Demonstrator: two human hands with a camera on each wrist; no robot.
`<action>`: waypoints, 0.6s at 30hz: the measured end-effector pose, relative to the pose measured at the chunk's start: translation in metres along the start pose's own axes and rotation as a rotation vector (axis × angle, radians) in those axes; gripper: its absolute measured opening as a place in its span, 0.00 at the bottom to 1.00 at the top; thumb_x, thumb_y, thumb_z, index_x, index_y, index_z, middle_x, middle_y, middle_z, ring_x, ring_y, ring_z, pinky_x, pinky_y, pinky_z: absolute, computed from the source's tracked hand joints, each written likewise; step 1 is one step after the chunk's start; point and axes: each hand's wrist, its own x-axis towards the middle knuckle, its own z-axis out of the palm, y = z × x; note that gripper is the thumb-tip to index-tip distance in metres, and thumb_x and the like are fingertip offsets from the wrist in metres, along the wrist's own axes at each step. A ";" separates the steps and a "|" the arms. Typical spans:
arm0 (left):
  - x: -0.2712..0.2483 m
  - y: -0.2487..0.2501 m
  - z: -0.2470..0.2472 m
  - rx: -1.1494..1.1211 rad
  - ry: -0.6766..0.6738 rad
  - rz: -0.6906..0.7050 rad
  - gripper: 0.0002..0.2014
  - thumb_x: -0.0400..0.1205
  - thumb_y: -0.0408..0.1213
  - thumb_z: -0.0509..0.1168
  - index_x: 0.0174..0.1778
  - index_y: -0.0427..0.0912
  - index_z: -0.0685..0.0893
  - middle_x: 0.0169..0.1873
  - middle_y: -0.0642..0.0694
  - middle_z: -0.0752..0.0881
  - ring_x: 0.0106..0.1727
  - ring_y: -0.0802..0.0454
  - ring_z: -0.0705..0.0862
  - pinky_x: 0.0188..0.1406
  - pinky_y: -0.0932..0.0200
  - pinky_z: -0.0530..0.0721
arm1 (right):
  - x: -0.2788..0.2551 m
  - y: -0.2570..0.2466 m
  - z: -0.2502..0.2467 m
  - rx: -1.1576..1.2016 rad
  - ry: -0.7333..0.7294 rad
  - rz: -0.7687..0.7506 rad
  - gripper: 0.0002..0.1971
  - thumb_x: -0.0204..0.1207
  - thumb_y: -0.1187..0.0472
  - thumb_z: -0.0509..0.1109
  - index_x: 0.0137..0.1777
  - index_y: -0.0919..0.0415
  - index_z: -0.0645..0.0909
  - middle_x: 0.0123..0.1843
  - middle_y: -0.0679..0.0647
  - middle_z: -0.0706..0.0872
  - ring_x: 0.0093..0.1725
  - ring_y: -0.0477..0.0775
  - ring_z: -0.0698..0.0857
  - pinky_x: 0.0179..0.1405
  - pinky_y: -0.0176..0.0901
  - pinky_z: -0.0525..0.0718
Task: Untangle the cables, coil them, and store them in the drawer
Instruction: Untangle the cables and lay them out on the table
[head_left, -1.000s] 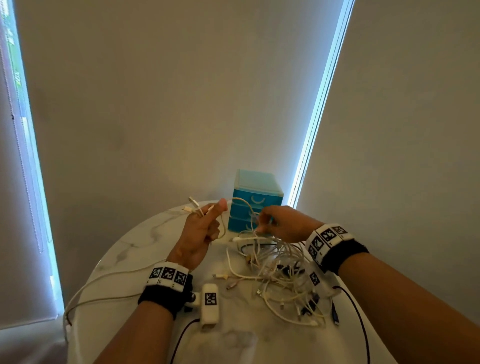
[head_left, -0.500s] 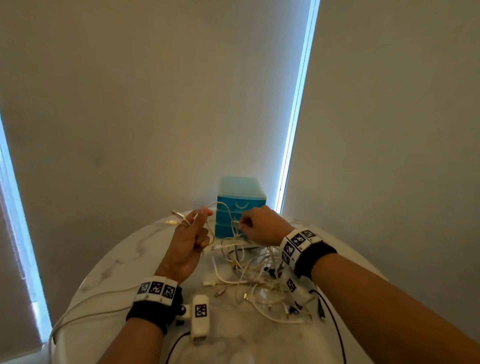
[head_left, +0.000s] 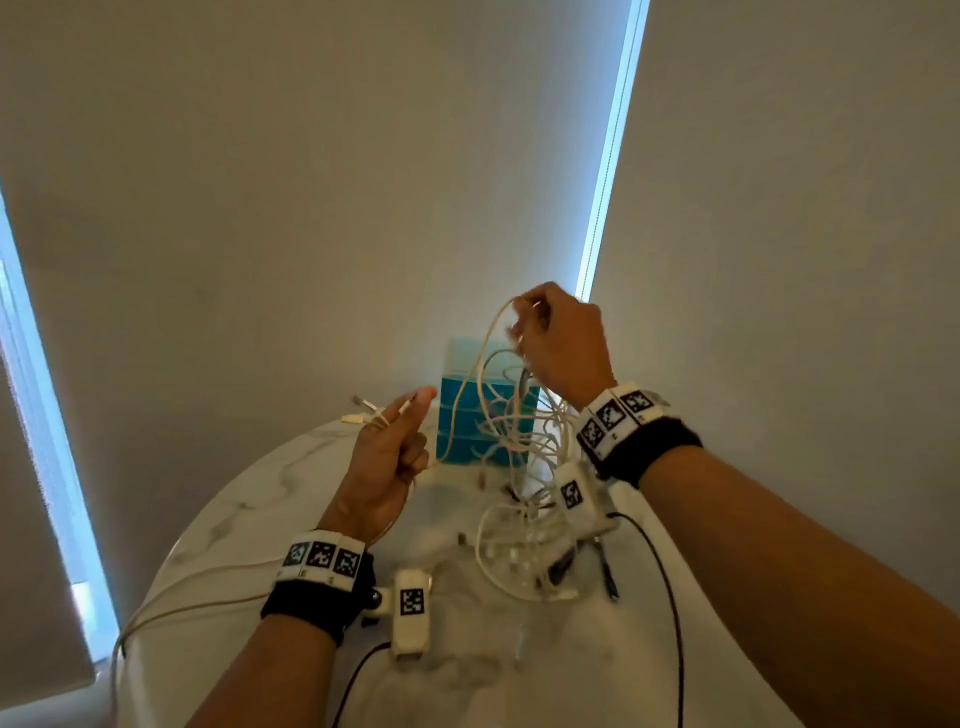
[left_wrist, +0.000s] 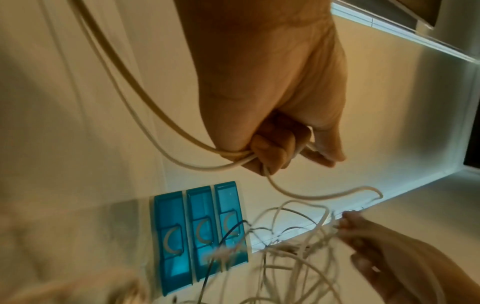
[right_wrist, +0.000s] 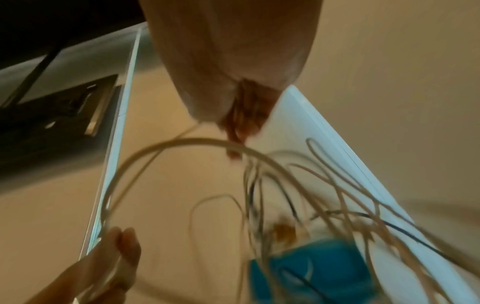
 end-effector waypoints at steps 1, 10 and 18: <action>0.000 -0.001 0.001 0.011 0.010 -0.017 0.09 0.82 0.42 0.72 0.55 0.44 0.92 0.24 0.56 0.64 0.22 0.60 0.58 0.25 0.60 0.54 | 0.003 -0.002 -0.003 -0.140 -0.157 -0.011 0.09 0.91 0.54 0.69 0.55 0.58 0.86 0.40 0.52 0.94 0.33 0.48 0.94 0.44 0.47 0.96; 0.004 -0.001 -0.007 0.059 0.052 -0.038 0.16 0.81 0.44 0.76 0.61 0.40 0.90 0.26 0.54 0.62 0.23 0.59 0.58 0.23 0.62 0.55 | -0.001 -0.012 -0.011 -0.436 -0.261 -0.200 0.11 0.90 0.49 0.68 0.56 0.54 0.88 0.48 0.50 0.92 0.42 0.54 0.90 0.51 0.52 0.92; -0.001 -0.013 0.002 0.395 -0.076 -0.110 0.19 0.83 0.48 0.78 0.71 0.54 0.92 0.28 0.58 0.77 0.27 0.57 0.59 0.28 0.58 0.57 | -0.032 -0.031 -0.003 0.038 -0.309 -0.254 0.06 0.87 0.55 0.76 0.59 0.53 0.92 0.47 0.42 0.94 0.44 0.39 0.93 0.45 0.25 0.87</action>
